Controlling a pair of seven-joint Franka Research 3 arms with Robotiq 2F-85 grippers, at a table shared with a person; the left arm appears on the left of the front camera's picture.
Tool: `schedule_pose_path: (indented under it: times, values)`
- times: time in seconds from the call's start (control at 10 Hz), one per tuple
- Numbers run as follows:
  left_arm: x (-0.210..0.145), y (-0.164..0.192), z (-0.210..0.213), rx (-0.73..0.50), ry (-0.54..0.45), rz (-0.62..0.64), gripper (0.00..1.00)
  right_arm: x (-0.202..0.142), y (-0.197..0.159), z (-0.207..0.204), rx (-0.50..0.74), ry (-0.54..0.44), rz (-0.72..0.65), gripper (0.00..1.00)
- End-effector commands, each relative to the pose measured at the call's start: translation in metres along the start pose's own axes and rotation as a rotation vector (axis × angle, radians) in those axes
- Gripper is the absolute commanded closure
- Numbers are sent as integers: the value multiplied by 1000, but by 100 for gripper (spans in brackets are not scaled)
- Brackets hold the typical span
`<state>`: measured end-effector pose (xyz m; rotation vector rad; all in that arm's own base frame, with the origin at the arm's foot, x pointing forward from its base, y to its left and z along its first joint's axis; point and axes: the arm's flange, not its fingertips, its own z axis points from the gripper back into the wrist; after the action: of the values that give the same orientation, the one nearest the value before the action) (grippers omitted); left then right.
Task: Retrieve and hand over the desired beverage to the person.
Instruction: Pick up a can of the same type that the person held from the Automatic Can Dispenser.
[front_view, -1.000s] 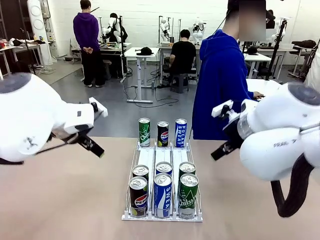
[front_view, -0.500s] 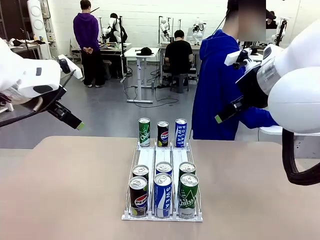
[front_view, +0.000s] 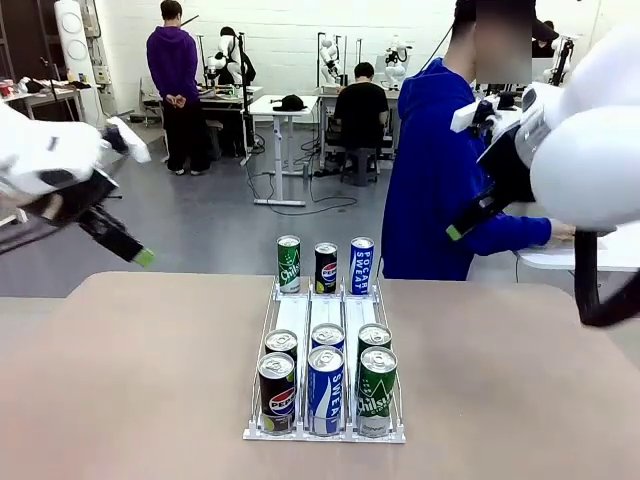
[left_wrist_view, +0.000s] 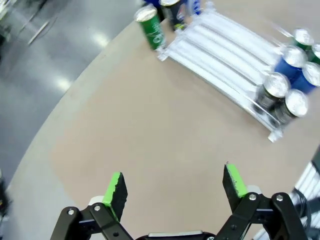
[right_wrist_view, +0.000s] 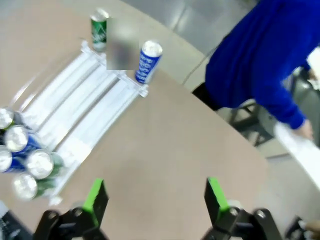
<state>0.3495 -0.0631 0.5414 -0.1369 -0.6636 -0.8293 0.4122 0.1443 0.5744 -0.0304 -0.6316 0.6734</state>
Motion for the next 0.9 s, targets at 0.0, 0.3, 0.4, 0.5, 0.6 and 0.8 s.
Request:
schedule_pose_path:
  times: [0.0,0.3,0.4,0.5,0.6,0.8]
  values:
    - [-28,60,42,-281,-30,-2,0,70,-49,-8,46,176,-30,0]
    - [-53,107,71,-336,-70,113,0,98,-103,1,208,326,-56,0]
    - [-49,110,66,-304,-35,147,0,88,-102,-3,176,325,-71,0]
    - [-63,94,75,-339,-104,62,0,84,-83,-9,136,297,-70,0]
    - [-63,94,75,-339,-104,62,0,84,-83,-9,136,297,-70,0]
    - [-63,94,75,-339,-104,62,0,84,-83,-9,136,297,-70,0]
